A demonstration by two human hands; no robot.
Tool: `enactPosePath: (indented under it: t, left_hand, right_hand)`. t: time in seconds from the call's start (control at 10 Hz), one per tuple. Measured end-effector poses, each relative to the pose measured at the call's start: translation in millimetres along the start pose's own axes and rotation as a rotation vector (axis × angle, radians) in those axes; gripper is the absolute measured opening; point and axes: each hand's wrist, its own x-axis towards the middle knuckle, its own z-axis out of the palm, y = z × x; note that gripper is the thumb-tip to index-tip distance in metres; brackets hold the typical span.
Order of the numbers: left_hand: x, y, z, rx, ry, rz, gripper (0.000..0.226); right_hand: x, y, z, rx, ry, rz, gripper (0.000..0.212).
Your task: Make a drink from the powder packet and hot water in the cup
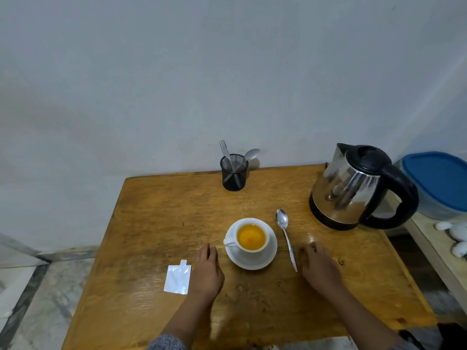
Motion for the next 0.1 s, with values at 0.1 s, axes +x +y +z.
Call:
enactPosePath:
  t: [0.1]
  left_hand:
    - [-4.7,4.7,-4.8,0.078,-0.065,0.022,0.051]
  right_hand:
    - [-10.2,4.1,3.0,-0.043,-0.05,-0.052,0.049]
